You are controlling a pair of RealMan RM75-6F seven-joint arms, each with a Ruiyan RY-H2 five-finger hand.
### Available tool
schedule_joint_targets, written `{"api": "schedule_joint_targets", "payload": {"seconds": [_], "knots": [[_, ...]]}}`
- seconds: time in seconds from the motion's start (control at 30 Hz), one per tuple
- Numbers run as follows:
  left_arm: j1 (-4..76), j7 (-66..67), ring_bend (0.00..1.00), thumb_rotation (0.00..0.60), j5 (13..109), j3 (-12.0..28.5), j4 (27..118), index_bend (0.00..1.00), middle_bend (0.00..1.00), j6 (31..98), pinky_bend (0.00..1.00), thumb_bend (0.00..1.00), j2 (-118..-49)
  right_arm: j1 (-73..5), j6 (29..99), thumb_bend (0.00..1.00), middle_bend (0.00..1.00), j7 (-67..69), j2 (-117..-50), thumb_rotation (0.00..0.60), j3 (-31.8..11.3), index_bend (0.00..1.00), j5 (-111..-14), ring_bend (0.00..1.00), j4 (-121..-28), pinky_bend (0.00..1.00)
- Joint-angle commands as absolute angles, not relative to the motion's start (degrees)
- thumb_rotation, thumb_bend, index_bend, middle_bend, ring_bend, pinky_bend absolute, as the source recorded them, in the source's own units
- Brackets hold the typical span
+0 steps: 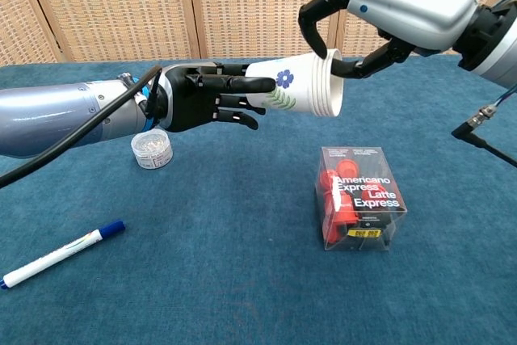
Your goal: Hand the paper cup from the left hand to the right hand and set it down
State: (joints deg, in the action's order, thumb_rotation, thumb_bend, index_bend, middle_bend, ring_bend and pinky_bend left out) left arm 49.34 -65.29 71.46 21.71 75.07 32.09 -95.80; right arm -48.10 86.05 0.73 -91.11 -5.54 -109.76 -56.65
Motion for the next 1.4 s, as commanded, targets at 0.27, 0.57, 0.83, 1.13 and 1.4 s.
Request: {"api": "schedule_joint_targets", "payload": {"seconds": [0.27,0.57,0.83,1.13,1.4], "knots": [[47.24,-65.99,0.5,0.6,71.57,21.62,73.45,0.51,0.44,32.74,0.51,0.2,-92.97,-45.31,91.19,0.52,0.07,2.08,-88.14,0.6,-4.19,0.7,-109.45,0.0,-54.81,0.03],[42.61,-57.06,0.5,0.6,78.05,17.73,71.01,0.51,0.44,40.31,0.51,0.2,-83.49,-41.21,90.36,0.52,0.08,1.34,-82.62,0.6,-2.09,0.7,-106.94,0.0,-53.33,0.03],[37.79,-38.91,0.5,0.6,80.15,13.71,68.17,0.51,0.44,48.74,0.51,0.2,-75.97,-39.43,79.33,0.52,0.07,-5.81,-77.42,0.6,-0.76,0.7,-101.64,0.0,-58.37,0.03],[34.23,-15.2,0.5,0.6,76.92,8.8,65.51,0.51,0.44,50.31,0.51,0.2,-72.89,-38.76,70.83,0.52,0.08,-11.68,-78.69,0.6,-0.92,0.7,-96.56,0.0,-62.35,0.03],[33.11,-5.36,0.5,0.6,74.52,7.01,60.57,0.51,0.44,50.85,0.51,0.2,-76.41,-37.7,69.6,0.52,0.08,-12.82,-83.12,0.6,-0.74,0.7,-95.22,0.0,-59.88,0.03]]}}
